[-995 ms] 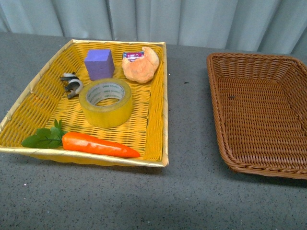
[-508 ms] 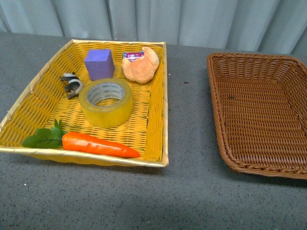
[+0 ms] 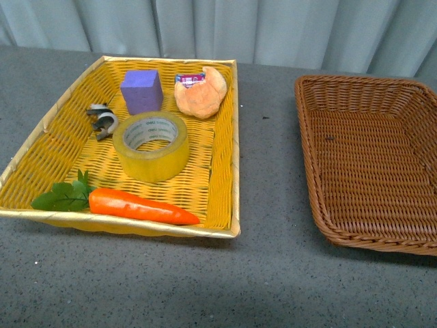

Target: Move tape to another basket

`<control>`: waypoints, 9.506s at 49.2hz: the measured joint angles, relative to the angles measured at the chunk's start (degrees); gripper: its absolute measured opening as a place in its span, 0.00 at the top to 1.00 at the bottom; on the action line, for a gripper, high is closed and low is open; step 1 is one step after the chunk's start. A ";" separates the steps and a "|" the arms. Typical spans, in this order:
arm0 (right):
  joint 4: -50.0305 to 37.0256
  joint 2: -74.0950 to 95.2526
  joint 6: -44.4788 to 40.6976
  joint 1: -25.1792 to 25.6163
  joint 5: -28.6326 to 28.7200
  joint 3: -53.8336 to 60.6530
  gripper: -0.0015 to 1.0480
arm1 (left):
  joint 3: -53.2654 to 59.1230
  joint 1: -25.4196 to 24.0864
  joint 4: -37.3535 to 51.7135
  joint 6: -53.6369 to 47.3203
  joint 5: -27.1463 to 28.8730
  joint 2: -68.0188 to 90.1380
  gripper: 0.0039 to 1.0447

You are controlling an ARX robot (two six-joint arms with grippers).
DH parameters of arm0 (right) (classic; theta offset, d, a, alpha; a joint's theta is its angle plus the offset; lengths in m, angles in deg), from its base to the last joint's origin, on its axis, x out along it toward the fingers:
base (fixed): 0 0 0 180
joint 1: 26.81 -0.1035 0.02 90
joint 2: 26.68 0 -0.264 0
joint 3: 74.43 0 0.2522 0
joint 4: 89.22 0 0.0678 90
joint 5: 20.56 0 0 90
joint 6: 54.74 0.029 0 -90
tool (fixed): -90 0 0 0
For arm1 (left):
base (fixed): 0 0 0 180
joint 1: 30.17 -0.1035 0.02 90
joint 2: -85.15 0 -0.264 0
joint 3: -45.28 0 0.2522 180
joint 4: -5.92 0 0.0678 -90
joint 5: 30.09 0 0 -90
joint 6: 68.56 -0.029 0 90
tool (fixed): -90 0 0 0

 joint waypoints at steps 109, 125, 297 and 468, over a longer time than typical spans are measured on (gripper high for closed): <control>0.00 -0.04 0.00 0.04 0.00 0.00 0.09 | -69.13 7.78 -9.42 27.52 -0.42 118.68 0.44; 0.00 -0.04 0.00 0.04 -0.02 0.00 0.09 | -70.20 8.22 -9.88 30.05 -0.04 119.21 0.84; -9.60 91.19 1.77 -13.07 7.76 -46.77 0.85 | -82.18 23.15 -3.65 -59.25 -31.50 110.49 0.87; -32.52 33.03 -0.59 0.11 -0.07 0.02 0.99 | 1.73 -2.84 30.82 -3.15 -10.38 22.18 0.96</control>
